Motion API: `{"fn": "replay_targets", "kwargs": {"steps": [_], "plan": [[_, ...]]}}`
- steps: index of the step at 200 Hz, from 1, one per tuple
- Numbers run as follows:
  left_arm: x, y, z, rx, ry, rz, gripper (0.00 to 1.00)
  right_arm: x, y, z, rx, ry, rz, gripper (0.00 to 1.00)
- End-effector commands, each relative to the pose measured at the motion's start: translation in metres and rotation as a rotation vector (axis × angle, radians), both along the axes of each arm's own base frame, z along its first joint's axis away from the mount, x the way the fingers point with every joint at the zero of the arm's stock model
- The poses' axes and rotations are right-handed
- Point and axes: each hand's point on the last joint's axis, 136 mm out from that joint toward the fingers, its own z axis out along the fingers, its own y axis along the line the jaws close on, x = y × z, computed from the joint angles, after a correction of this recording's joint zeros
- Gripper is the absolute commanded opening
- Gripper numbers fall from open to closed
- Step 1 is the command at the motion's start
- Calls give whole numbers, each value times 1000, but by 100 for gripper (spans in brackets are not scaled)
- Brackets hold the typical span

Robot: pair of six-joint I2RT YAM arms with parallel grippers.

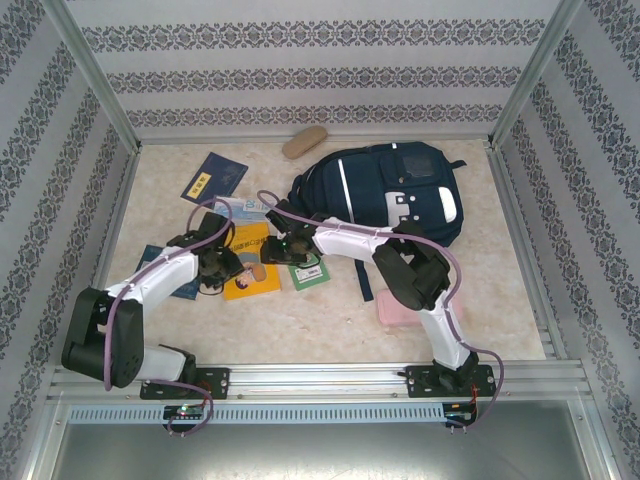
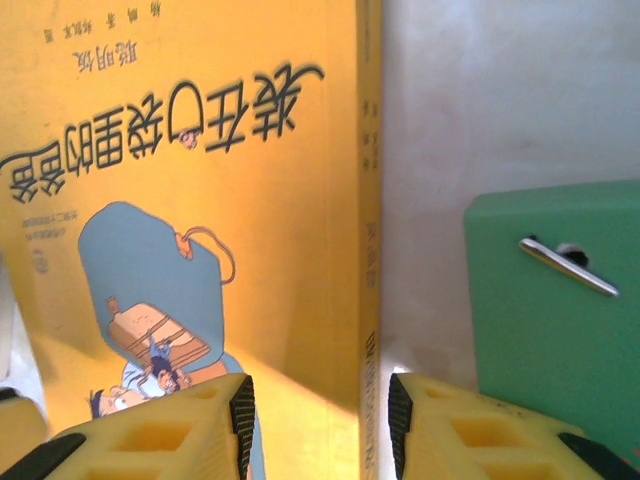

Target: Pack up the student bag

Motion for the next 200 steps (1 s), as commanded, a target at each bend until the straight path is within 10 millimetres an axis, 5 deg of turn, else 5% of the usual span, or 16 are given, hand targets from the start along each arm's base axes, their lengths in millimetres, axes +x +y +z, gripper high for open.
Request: {"fn": "replay_targets", "kwargs": {"steps": [1, 24, 70, 136, 152, 174, 200], "plan": [[-6, 20, 4, 67, 26, -37, 41, 6, -22, -19, -127, -14, -4, 43], [-9, 28, -5, 88, 43, -29, 44, 9, -24, -18, -147, -26, -4, 43], [-10, -1, -37, -89, 64, -46, 46, 3, -11, -32, -137, 24, 31, 44], [-12, -7, -48, -123, 84, -50, 44, -17, 18, -52, -76, 142, 71, 45], [-10, -9, -47, -132, 77, -52, 44, -21, 40, -37, 71, 180, 101, 44], [-8, -9, -45, -134, 74, -58, 44, -20, 73, 12, 368, 202, 154, 43], [-5, -9, -44, -134, 64, -53, 44, -12, 84, 65, 568, 178, 197, 41]]}}
